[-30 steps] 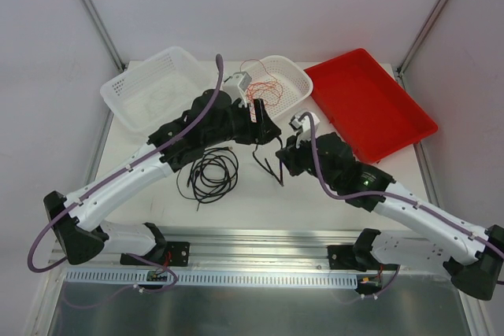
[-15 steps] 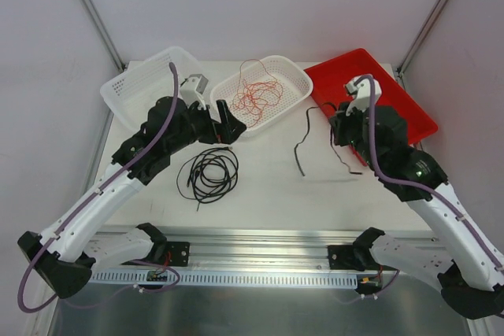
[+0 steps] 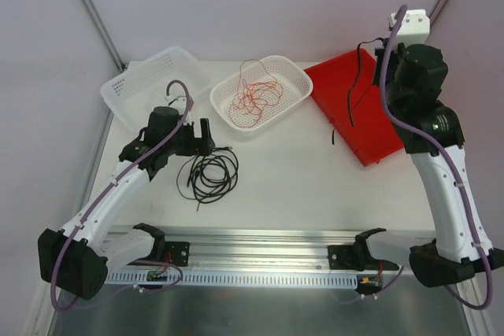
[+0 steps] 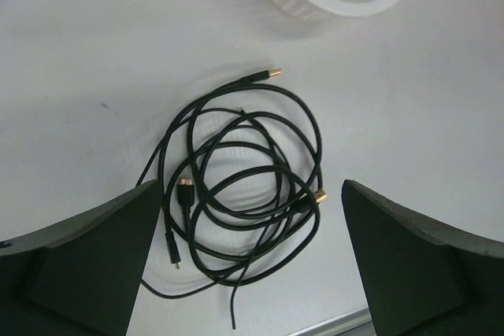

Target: Untangle the cables

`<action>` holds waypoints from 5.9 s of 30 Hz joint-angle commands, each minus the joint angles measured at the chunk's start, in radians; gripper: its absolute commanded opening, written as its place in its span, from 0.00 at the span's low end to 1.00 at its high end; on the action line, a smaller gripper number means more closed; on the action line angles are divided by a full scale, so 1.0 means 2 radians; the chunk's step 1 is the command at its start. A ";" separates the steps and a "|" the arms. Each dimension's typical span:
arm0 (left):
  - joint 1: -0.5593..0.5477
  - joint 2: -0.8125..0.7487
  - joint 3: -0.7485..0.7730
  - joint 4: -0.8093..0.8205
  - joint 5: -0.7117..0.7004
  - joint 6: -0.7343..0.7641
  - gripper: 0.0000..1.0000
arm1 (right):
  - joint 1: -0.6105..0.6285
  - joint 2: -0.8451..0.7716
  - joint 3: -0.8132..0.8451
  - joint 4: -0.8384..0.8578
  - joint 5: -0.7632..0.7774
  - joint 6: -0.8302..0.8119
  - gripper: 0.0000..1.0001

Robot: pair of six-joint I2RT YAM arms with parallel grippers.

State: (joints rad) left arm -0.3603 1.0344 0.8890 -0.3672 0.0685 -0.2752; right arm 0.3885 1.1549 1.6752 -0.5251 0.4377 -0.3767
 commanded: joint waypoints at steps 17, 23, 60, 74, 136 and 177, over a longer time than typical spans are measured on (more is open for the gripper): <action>0.009 0.036 -0.017 -0.013 -0.093 0.052 0.99 | -0.155 0.198 0.072 0.134 -0.038 -0.052 0.01; 0.009 0.038 -0.016 -0.017 -0.106 0.056 0.99 | -0.193 0.232 -0.008 0.166 -0.045 -0.004 0.02; -0.002 0.171 0.223 -0.027 -0.090 -0.043 0.94 | -0.220 -0.088 -0.238 -0.037 -0.332 0.213 0.97; -0.023 0.533 0.572 -0.027 -0.165 -0.109 0.64 | -0.147 -0.221 -0.325 -0.051 -0.367 0.236 0.97; -0.045 0.448 0.413 -0.007 -0.045 -0.096 0.55 | -0.131 -0.271 -0.324 -0.134 -0.352 0.198 0.97; -0.081 0.109 -0.019 -0.050 -0.162 -0.421 0.69 | 0.111 -0.169 -0.416 -0.042 -0.355 0.249 0.97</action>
State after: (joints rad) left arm -0.5175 1.2034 0.8043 -0.4633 -0.1993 -0.9939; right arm 0.5518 0.7971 0.8616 -0.6846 -0.3271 0.0662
